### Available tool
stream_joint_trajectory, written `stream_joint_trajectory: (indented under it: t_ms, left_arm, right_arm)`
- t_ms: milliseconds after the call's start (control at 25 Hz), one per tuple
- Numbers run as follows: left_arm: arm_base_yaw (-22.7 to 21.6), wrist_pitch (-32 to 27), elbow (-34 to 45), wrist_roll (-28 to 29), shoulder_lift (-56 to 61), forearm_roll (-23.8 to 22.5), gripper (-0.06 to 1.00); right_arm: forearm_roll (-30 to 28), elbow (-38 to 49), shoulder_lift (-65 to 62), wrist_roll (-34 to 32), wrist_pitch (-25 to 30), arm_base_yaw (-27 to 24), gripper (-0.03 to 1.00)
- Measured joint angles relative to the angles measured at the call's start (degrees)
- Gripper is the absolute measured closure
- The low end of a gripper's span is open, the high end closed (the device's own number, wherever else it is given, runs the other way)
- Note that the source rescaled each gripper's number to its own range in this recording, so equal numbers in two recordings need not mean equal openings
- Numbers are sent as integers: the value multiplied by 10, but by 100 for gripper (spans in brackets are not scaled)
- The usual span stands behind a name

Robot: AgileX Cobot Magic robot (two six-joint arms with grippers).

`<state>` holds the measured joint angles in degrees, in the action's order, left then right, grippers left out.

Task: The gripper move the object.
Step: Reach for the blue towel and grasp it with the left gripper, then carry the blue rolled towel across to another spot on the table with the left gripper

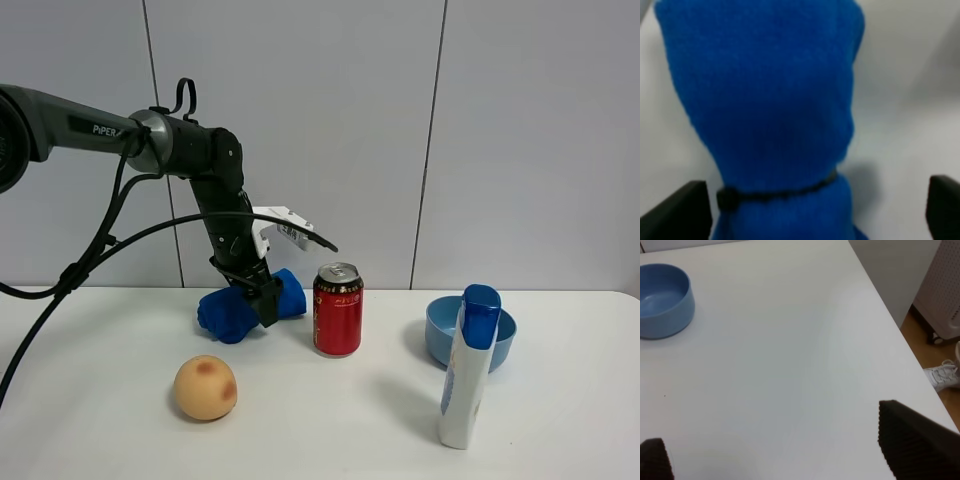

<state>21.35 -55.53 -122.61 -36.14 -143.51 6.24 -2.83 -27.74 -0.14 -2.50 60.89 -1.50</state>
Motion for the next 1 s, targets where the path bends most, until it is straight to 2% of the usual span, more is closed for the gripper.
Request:
stream_joint_trajectory:
  t_ms: [280, 400, 560, 720, 760, 1000]
  left_arm:
    - [0, 26, 0, -1, -7, 1, -5]
    - [0, 29, 0, -2, -7, -7, 0]
    - [4, 29, 0, -2, -7, -28, 31]
    - [14, 25, -1, -2, -7, -31, 84]
    - [17, 23, -1, -2, -7, -33, 93]
    - [34, -15, -3, 10, 14, -51, 94]
  right_arm:
    - [0, 0, 0, 0, 0, 0, -3]
    - [0, 0, 0, 0, 0, 0, -3]
    - [0, 0, 0, 0, 0, 0, -3]
    - [0, 0, 0, 0, 0, 0, -3]
    - [0, 0, 0, 0, 0, 0, -3]
    - [0, 0, 0, 0, 0, 0, -3]
